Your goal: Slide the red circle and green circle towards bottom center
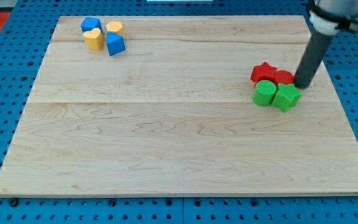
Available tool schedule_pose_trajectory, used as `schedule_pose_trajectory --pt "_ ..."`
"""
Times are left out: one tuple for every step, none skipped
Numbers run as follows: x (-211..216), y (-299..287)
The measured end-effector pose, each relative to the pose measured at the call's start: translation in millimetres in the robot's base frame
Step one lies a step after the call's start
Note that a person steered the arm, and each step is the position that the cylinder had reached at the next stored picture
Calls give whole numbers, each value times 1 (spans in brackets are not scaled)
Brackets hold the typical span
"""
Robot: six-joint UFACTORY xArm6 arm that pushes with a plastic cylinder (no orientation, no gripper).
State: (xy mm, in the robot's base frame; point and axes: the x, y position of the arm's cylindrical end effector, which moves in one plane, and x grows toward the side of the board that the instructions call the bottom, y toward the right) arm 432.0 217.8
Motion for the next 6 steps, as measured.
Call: schedule_pose_trajectory --pt "51 -27" --pt "49 -22" --pt "-8 23" --pt "-38 -18" --pt "-8 -77" --pt "1 -101"
